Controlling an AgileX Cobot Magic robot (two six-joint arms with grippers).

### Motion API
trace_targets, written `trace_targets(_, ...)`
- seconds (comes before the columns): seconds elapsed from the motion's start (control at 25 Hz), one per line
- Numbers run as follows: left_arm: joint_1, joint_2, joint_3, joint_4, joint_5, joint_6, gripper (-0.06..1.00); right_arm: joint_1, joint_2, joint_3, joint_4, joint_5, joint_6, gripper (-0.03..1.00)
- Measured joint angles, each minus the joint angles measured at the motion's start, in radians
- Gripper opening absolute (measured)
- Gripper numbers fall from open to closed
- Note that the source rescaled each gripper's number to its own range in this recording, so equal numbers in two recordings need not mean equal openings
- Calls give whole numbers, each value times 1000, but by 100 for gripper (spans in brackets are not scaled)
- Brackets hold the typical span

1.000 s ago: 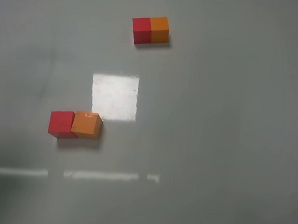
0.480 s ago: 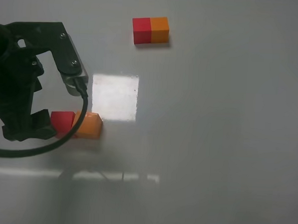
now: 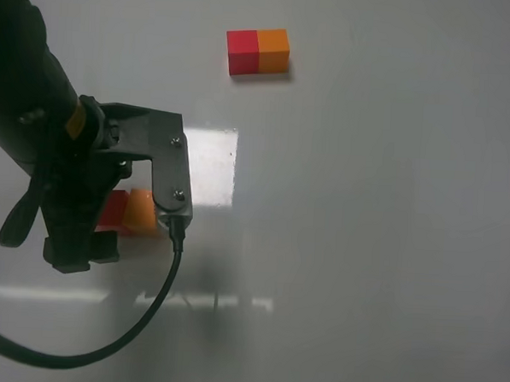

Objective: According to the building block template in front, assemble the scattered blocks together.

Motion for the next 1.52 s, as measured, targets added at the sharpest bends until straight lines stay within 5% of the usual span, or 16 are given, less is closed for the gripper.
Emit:
trace_targets(0.28,0,5,0,-3,-11,96,93,0,0,0,0,-1,-1,79)
trace_targets(0.56,0,41,0,-3,-33,159,76,0,0,0,0,-1,-2,79)
trace_targets(0.72,0,55,0,3,-52,173,53,0,0,0,0,-1,-2,79)
trace_targets(0.88,0,55,-1,12,-66,180,2,0,0,0,0,-1,-2,78)
trace_targets(1.52,0,55,-1,7,-70,130,0,0,0,0,0,-1,-2,72)
